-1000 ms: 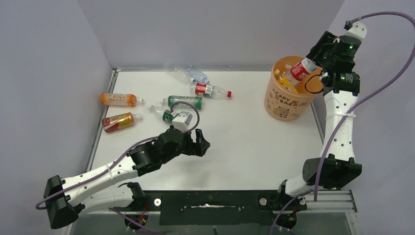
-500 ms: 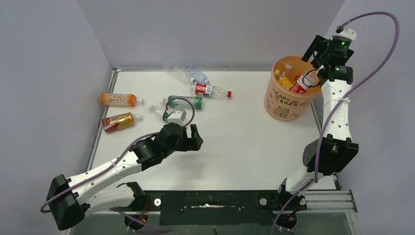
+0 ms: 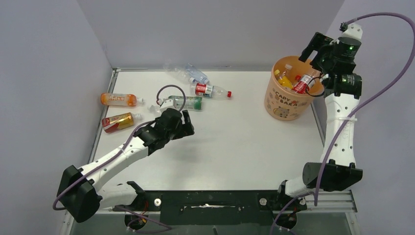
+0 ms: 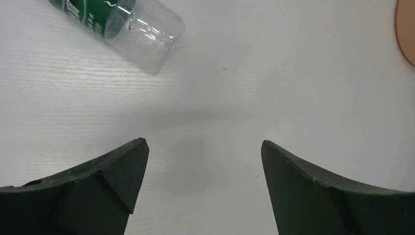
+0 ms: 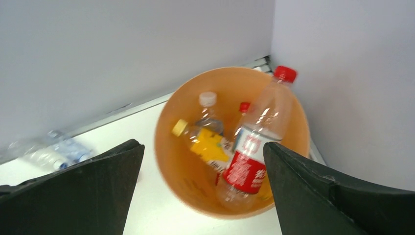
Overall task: Put the plastic bottles in the bin
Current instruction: Place the plastic bottle in the trash bin, then pick up the plastic bottle at the center of the board.
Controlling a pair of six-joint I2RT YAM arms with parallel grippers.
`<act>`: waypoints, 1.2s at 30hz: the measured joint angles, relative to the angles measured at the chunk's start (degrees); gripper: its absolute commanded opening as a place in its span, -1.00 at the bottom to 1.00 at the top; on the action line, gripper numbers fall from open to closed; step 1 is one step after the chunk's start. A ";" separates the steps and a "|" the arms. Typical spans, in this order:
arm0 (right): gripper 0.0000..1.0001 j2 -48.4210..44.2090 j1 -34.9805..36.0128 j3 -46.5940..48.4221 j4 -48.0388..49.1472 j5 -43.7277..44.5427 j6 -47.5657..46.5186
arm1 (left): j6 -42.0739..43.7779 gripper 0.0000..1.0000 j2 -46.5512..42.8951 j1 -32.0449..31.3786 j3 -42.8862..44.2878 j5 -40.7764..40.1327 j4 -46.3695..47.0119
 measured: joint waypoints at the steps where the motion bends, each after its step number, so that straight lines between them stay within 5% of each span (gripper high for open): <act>1: 0.99 -1.86 1.14 -1.05 -0.02 -0.22 0.22 | -0.02 0.73 0.74 0.50 0.46 -0.28 0.00; 9: 1.00 -13.64 12.26 -13.27 0.42 -3.58 1.64 | -1.36 0.73 7.98 5.60 3.76 -2.14 0.17; 19: 0.99 -15.21 18.53 -23.63 0.46 -4.66 2.82 | -7.61 0.73 19.58 12.74 8.02 -1.18 2.75; 36: 0.98 -16.92 20.02 -31.61 2.16 -6.36 3.02 | -23.93 0.73 33.38 14.32 14.45 0.48 3.10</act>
